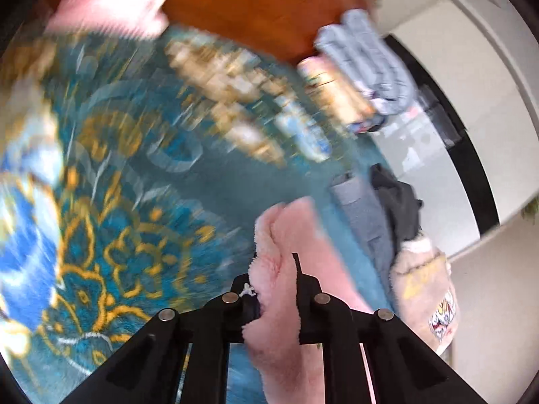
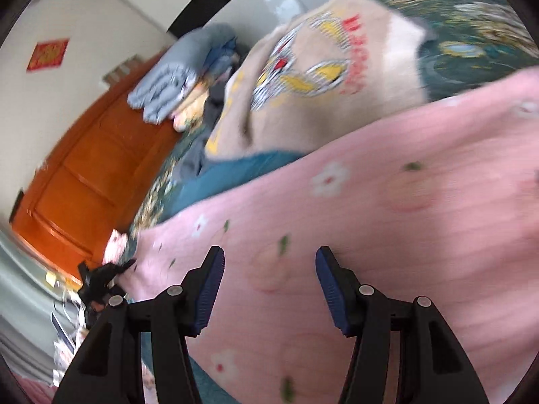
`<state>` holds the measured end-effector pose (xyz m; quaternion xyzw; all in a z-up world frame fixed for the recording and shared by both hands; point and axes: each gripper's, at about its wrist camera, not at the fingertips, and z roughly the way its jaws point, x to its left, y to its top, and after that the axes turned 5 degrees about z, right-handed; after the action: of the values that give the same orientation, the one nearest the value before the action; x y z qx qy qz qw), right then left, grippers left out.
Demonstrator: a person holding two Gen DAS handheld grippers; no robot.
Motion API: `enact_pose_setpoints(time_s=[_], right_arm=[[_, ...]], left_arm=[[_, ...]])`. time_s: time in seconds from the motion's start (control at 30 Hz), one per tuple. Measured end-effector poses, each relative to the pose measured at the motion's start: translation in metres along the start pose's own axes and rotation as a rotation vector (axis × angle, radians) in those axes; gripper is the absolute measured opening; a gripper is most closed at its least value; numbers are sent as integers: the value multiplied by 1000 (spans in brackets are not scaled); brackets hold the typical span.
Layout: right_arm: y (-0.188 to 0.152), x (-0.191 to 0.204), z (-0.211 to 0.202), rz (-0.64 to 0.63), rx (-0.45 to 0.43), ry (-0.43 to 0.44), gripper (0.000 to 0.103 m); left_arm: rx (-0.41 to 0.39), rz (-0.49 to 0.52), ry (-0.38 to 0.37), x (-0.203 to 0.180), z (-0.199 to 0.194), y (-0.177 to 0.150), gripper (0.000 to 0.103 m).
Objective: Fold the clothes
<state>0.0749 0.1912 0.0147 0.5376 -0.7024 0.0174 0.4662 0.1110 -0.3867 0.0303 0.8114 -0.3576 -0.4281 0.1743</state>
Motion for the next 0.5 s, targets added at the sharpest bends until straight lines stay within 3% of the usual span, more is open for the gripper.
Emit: enact_pose_setpoints(time_s=[0.13,0.3,0.4,0.5], right_arm=[[7,-28,-29,74,-108,8,58],[5,-65,-59,178,-211,58,58],[4,-72,-67,189,-243,60,58],[3,-80,-76,199,-273,77,58]], left_arm=[[-78,212,-63,-84,-34,4,13],[-102,451,-208,-207,-53,-19,13],[-73,594,-295,-273,-51,-58,13],[46,699,-329,-318,-26,-118,13]])
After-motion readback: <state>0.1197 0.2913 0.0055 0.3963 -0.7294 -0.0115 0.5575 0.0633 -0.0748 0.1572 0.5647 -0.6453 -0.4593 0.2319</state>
